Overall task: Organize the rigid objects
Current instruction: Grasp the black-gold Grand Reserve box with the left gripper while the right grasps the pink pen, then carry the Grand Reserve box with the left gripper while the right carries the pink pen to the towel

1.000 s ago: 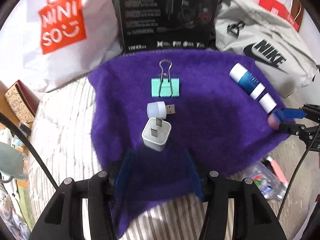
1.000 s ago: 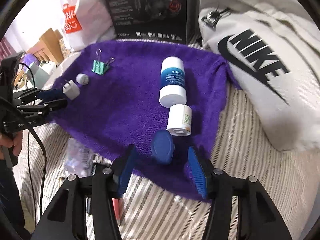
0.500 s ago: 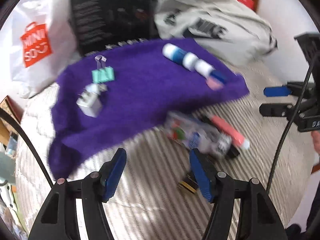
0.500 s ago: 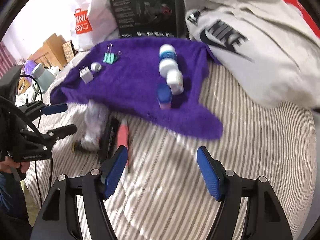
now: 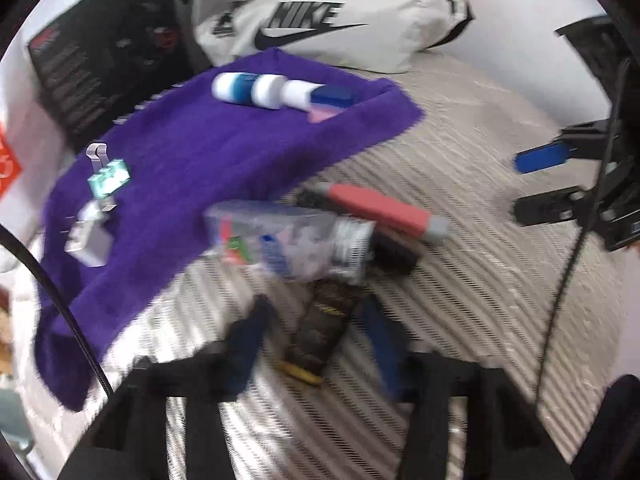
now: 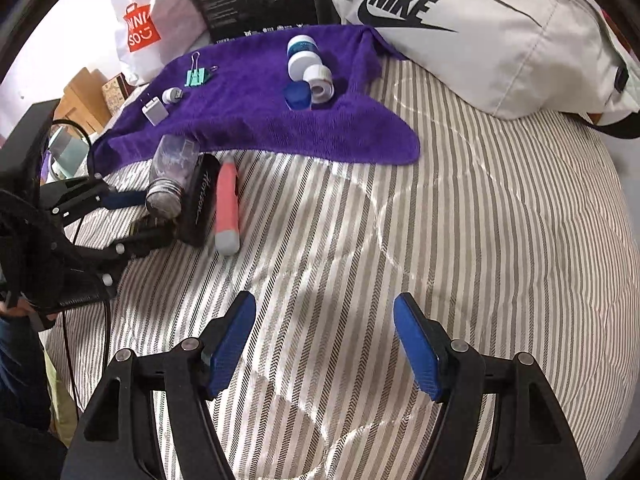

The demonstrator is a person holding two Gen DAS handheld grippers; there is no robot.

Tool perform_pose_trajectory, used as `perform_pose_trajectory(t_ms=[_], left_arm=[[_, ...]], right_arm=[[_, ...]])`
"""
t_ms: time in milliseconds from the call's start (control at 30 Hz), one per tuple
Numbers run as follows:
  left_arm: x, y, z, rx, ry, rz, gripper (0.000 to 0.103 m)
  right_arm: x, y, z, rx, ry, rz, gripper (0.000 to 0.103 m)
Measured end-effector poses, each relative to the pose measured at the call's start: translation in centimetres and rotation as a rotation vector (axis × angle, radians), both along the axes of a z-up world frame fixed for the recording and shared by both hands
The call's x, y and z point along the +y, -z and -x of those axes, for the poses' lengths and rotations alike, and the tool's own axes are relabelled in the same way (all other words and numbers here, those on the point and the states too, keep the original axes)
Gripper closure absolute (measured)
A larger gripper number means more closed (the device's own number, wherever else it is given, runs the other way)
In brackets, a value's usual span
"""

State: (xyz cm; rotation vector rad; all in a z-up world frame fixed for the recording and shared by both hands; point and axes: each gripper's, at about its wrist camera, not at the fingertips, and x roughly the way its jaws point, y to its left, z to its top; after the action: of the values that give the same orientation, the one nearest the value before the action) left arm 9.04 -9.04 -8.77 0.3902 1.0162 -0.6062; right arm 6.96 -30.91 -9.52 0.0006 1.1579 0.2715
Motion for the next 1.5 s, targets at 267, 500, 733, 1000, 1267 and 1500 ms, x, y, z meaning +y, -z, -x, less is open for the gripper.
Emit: perform_pose_trajectory(t_ms=[267,500,733,1000,1267,1500], left_arm=[[3.7,-0.3,1.7,0.011,-0.110,0.040,0.078],[4.9,0.1,2.7,-0.015,-0.175,0.009,0.073],[4.4,0.3,2.6,-0.015,-0.174,-0.006,0.076],[5.0,0.3,2.8,-0.011,-0.221,0.030,0.076],[5.1,0.2,3.1,-0.023,-0.247,0.023,0.077],[5.5,0.2,3.5,-0.029,-0.259,0.017,0.076]], right_arm=[[1.4,0.1,-0.4,-0.005,-0.034,-0.015,0.032],[3.6,0.4,-1.7,-0.010,-0.087,-0.033,0.032],[6.1,0.0,-3.5,-0.067,-0.127,-0.042,0.033],[9.1,1.3,-5.3,-0.071,-0.196,0.068,0.058],[9.2,1.3,-4.8,-0.104,-0.219,0.089,0.087],[6.5,1.1,-3.4,-0.065,-0.200,0.087,0.086]])
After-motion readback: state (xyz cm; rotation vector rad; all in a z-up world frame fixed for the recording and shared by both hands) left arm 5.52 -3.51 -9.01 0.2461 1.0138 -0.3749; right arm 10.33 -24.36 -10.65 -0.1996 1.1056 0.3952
